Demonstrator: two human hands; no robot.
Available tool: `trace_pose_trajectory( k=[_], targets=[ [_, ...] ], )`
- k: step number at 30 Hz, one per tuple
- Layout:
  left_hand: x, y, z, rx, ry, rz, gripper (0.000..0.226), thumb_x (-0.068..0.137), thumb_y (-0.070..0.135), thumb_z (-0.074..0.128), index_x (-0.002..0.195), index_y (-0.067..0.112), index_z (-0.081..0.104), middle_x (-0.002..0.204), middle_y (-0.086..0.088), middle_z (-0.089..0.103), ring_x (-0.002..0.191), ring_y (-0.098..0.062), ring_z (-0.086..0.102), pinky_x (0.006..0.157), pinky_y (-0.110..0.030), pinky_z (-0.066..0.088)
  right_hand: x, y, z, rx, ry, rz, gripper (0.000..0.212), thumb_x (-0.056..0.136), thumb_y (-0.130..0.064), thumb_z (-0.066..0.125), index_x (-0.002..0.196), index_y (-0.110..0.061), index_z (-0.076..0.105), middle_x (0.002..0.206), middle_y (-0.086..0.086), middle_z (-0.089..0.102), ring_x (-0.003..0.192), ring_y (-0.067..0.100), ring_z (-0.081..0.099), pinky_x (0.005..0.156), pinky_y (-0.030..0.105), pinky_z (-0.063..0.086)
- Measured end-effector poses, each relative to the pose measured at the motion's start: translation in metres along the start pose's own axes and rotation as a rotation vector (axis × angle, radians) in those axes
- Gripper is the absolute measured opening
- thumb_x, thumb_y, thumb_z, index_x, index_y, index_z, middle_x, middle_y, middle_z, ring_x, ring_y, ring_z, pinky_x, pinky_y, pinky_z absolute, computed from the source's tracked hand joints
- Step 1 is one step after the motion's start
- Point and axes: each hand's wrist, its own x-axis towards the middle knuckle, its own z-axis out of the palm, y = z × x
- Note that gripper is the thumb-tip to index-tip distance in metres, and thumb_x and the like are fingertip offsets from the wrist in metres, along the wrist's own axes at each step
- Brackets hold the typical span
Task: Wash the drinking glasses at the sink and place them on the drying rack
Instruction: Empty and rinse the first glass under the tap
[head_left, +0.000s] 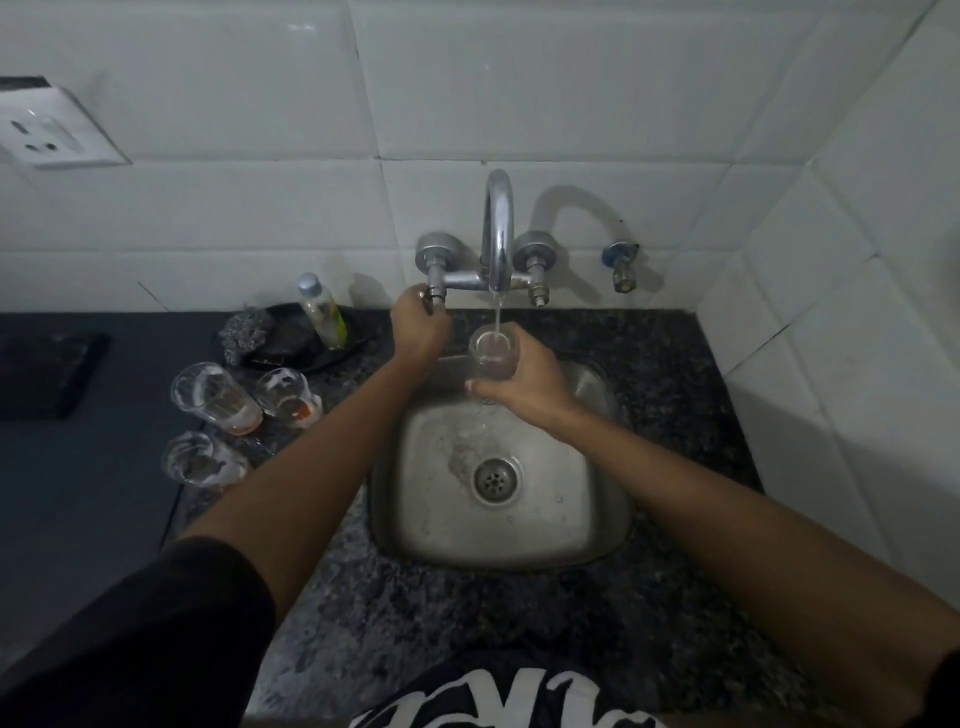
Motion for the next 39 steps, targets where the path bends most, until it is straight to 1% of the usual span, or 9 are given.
trace_pose_trajectory(
  k=[2, 6, 10, 14, 18, 23, 28, 33, 39],
  targets=[
    [-0.004, -0.002, 0.001, 0.112, -0.015, 0.117, 0.014, 0.100, 0.006, 0.052, 0.104, -0.003, 0.062, 0.088, -0.010, 0.062, 0.080, -0.028, 0.059, 0.066, -0.029, 0.036, 0.001, 0.001, 0.001, -0.020, -0.005, -0.012, 0.057, 0.068, -0.015, 0.095, 0.117, -0.020, 0.066, 0.106, -0.008, 0.074, 0.095, 0.004, 0.070, 0.082, 0.017, 0.055],
    [-0.005, -0.003, 0.004, 0.182, -0.026, 0.150, 0.018, 0.098, 0.004, 0.051, 0.113, -0.002, 0.059, 0.098, -0.023, 0.068, 0.088, -0.039, 0.065, 0.074, -0.043, 0.052, 0.000, 0.002, 0.003, -0.030, 0.001, -0.017, 0.061, 0.066, -0.014, 0.097, 0.119, -0.016, 0.067, 0.106, -0.006, 0.074, 0.095, 0.004, 0.070, 0.079, 0.014, 0.053],
    [-0.005, -0.003, 0.001, 0.221, -0.044, 0.183, 0.019, 0.099, 0.005, 0.052, 0.115, -0.002, 0.059, 0.099, -0.024, 0.070, 0.091, -0.041, 0.066, 0.075, -0.042, 0.048, -0.004, 0.001, 0.003, -0.037, 0.030, -0.073, 0.057, 0.065, -0.015, 0.098, 0.114, -0.015, 0.069, 0.099, -0.009, 0.074, 0.087, -0.007, 0.068, 0.075, 0.008, 0.049],
    [-0.006, -0.004, -0.002, 0.223, -0.047, 0.201, 0.024, 0.100, 0.007, 0.052, 0.121, -0.001, 0.059, 0.100, -0.023, 0.070, 0.092, -0.041, 0.067, 0.078, -0.045, 0.051, -0.007, -0.001, 0.003, -0.033, 0.051, -0.127, 0.054, 0.066, -0.015, 0.098, 0.111, -0.013, 0.069, 0.098, -0.005, 0.075, 0.089, 0.001, 0.071, 0.077, 0.011, 0.050],
    [-0.010, -0.004, -0.008, 0.193, -0.060, 0.254, 0.034, 0.100, 0.008, 0.051, 0.132, 0.001, 0.058, 0.097, -0.022, 0.072, 0.089, -0.040, 0.067, 0.076, -0.041, 0.050, -0.011, -0.004, 0.000, -0.035, 0.070, -0.153, 0.055, 0.066, -0.018, 0.098, 0.112, -0.015, 0.068, 0.099, -0.008, 0.075, 0.090, 0.001, 0.070, 0.077, 0.011, 0.052],
    [-0.025, -0.002, -0.017, 0.134, -0.069, 0.249, 0.034, 0.091, 0.000, 0.054, 0.125, 0.003, 0.059, 0.095, -0.019, 0.071, 0.088, -0.038, 0.068, 0.073, -0.037, 0.049, -0.015, -0.006, -0.003, -0.037, 0.103, -0.156, 0.056, 0.066, -0.022, 0.098, 0.113, -0.016, 0.069, 0.100, -0.010, 0.074, 0.090, -0.002, 0.070, 0.077, 0.008, 0.050],
    [-0.055, -0.014, -0.029, 0.004, -0.095, 0.242, 0.059, 0.091, 0.007, 0.060, 0.147, 0.010, 0.042, 0.117, -0.012, 0.072, 0.100, -0.027, 0.070, 0.089, -0.041, 0.057, -0.015, -0.005, -0.004, -0.039, 0.089, -0.129, 0.058, 0.065, -0.026, 0.099, 0.114, -0.021, 0.069, 0.101, -0.012, 0.075, 0.092, -0.002, 0.071, 0.080, 0.012, 0.053],
    [-0.075, -0.028, -0.043, 0.042, -0.140, 0.282, 0.059, 0.090, 0.014, 0.064, 0.146, 0.013, 0.047, 0.128, -0.011, 0.069, 0.115, -0.026, 0.068, 0.096, -0.044, 0.057, -0.017, -0.005, -0.003, -0.097, 0.096, -0.149, 0.058, 0.063, -0.025, 0.099, 0.112, -0.018, 0.071, 0.100, -0.011, 0.075, 0.090, -0.002, 0.071, 0.080, 0.013, 0.053],
    [-0.085, -0.025, -0.060, 0.068, -0.147, 0.304, 0.057, 0.086, 0.026, 0.061, 0.142, 0.017, 0.054, 0.127, -0.006, 0.071, 0.116, -0.023, 0.068, 0.095, -0.046, 0.058, -0.025, -0.011, 0.004, -0.079, 0.141, -0.228, 0.055, 0.066, -0.024, 0.097, 0.113, -0.020, 0.069, 0.099, -0.011, 0.074, 0.092, -0.002, 0.070, 0.082, 0.016, 0.055]
  ],
)
